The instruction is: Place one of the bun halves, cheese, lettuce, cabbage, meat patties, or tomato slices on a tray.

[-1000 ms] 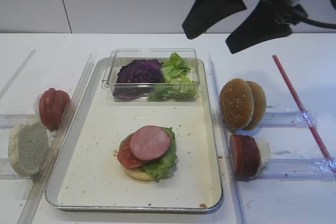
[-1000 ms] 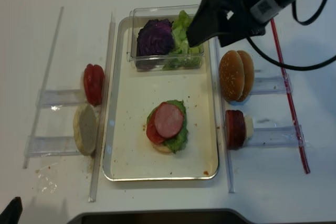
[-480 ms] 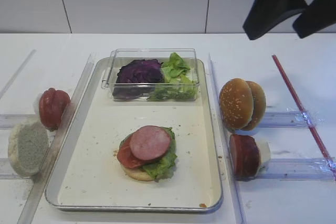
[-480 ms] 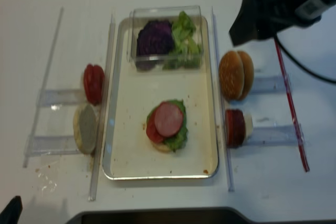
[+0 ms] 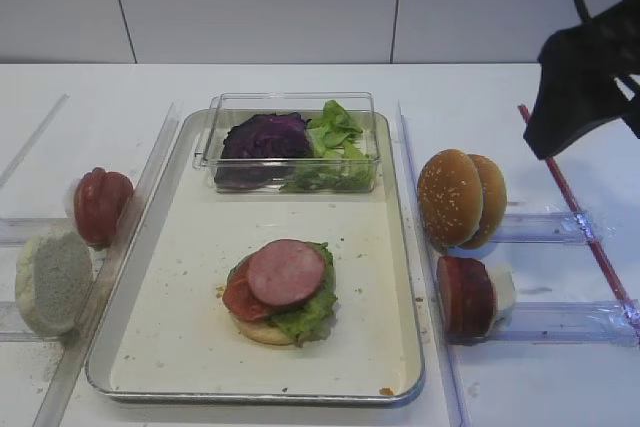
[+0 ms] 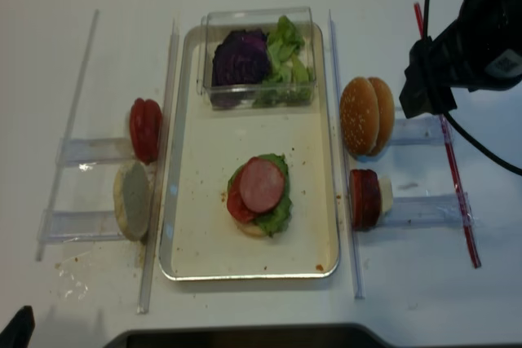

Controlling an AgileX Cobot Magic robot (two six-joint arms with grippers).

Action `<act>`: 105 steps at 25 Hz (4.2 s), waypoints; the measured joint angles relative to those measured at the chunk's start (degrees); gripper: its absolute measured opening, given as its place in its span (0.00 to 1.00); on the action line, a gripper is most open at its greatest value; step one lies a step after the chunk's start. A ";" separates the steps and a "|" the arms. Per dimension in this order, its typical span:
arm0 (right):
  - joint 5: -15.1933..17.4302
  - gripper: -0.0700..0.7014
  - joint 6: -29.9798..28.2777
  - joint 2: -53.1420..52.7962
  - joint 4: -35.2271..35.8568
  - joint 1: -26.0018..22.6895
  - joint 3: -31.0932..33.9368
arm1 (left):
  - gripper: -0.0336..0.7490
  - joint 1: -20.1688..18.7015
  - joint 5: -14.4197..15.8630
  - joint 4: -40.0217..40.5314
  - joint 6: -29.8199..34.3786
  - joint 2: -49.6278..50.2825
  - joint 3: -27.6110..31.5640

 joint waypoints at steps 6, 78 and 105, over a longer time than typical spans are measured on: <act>0.00 0.89 -0.23 0.00 -0.76 -3.17 2.80 | 0.60 0.00 0.00 0.00 0.00 0.00 0.00; -4.70 0.79 3.36 -71.77 -6.33 -10.51 34.55 | 0.60 0.00 0.00 0.00 0.00 0.00 0.00; -5.51 0.79 3.59 -74.86 -6.79 -10.51 41.97 | 0.60 0.00 0.00 0.00 0.00 0.00 0.00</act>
